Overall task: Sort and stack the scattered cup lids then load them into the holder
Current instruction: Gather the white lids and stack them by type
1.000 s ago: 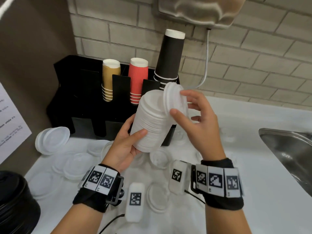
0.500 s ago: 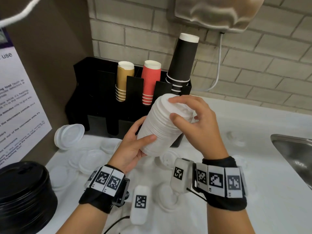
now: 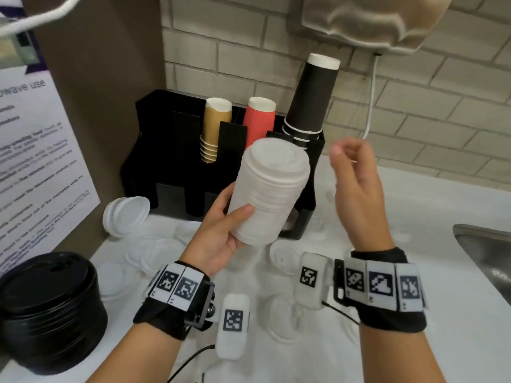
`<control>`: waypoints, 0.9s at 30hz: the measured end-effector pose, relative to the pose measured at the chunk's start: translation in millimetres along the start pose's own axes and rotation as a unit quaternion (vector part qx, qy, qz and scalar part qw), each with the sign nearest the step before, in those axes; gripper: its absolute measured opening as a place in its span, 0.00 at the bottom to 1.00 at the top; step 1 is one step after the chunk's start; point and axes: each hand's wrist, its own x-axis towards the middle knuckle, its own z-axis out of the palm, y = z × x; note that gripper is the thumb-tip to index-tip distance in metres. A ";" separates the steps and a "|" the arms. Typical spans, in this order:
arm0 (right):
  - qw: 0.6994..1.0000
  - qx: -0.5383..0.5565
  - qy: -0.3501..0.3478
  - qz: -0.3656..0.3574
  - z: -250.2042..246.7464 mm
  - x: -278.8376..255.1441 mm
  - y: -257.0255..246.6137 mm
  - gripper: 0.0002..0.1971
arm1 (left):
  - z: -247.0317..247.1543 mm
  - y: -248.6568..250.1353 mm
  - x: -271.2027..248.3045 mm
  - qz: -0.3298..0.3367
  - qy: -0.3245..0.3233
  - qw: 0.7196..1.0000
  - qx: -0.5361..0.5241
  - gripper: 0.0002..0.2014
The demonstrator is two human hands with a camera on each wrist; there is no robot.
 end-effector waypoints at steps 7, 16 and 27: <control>0.831 -0.282 -0.478 -0.032 41.4 -16.6 27.3 0.08 | -10.9 57.4 -12.7 0.085 0.047 0.995 0.016 0.33; 0.624 -0.235 -0.718 -0.199 141.1 -113.0 -1.8 0.39 | -32.5 105.3 -28.0 0.128 0.064 0.989 0.024 0.24; 0.526 -0.344 -0.749 -0.209 111.0 -86.6 21.6 0.39 | -38.6 125.8 -34.1 0.139 0.048 0.989 0.027 0.40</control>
